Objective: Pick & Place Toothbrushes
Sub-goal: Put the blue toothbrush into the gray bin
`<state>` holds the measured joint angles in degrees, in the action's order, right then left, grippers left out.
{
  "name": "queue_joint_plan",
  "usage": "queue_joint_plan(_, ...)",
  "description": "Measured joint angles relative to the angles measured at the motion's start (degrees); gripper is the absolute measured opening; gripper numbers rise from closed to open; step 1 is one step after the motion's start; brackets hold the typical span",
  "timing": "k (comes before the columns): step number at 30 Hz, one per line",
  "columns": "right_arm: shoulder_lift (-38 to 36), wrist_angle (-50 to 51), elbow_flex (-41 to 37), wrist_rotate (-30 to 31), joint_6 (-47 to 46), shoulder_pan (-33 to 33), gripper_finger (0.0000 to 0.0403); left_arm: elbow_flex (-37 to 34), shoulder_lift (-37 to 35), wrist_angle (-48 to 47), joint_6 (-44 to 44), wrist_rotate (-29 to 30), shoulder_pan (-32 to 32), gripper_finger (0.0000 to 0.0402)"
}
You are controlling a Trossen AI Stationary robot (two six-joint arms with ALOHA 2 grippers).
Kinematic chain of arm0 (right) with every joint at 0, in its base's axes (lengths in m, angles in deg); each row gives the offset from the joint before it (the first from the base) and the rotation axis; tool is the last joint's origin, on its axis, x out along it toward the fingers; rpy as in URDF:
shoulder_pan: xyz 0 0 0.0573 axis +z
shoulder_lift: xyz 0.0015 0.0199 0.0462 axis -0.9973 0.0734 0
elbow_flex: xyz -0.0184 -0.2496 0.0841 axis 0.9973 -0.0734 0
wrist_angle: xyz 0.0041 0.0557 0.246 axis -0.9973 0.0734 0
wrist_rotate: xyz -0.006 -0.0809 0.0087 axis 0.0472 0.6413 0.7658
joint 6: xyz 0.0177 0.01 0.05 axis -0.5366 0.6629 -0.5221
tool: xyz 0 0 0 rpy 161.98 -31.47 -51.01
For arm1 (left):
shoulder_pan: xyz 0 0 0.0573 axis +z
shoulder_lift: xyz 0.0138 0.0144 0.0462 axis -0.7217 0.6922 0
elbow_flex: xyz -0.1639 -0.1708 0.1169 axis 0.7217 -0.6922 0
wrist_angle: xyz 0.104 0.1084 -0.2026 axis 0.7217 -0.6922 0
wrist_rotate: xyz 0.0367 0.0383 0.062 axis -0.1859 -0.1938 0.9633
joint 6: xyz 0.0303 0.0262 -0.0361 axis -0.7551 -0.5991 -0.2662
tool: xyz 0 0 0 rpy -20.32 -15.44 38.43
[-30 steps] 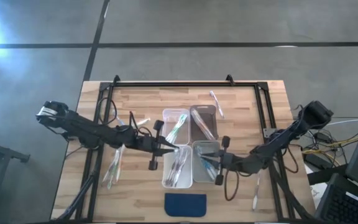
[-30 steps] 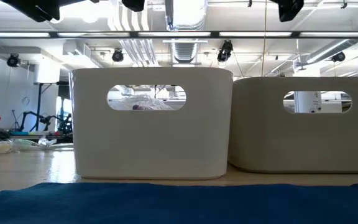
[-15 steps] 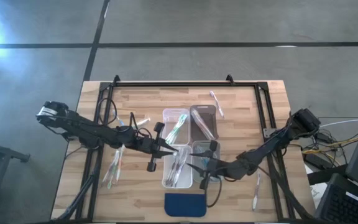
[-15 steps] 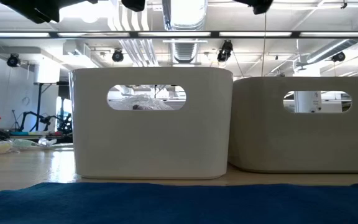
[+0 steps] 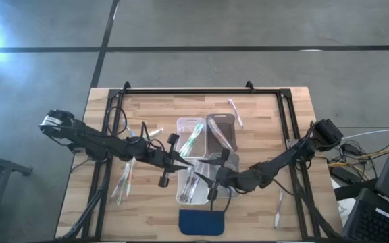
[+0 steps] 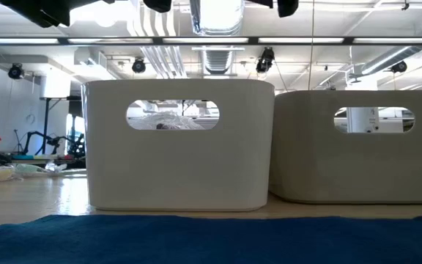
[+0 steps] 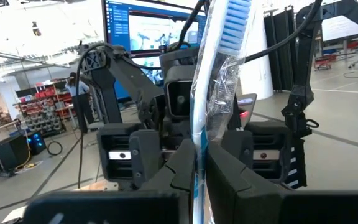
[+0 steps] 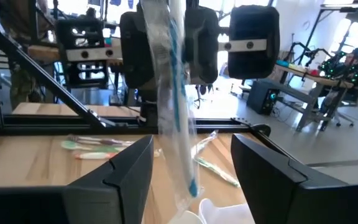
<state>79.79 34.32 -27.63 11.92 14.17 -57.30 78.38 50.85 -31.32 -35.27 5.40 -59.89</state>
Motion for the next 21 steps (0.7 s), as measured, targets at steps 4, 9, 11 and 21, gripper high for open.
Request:
queue_joint_plan(4,0.0,-0.1,0.5,-4.3,-1.7,-1.5,0.0202,0.0,0.0,0.1,0.0,0.0,0.0,0.0026)
queue_joint_plan(9,0.1,0.0,0.5,-6.2,-2.1,-3.0,0.0188,0.0,0.0,0.2,0.0,-0.1,0.0,0.0026)
queue_joint_plan(11,0.1,0.0,0.5,-6.3,-2.6,-3.7,0.0182,0.0,0.0,0.2,0.0,-0.6,0.0,0.0026)
queue_joint_plan(21,0.1,0.0,0.3,-10.8,-3.5,-4.9,0.0134,0.0,0.0,0.5,0.0,-1.4,0.0,0.0026)
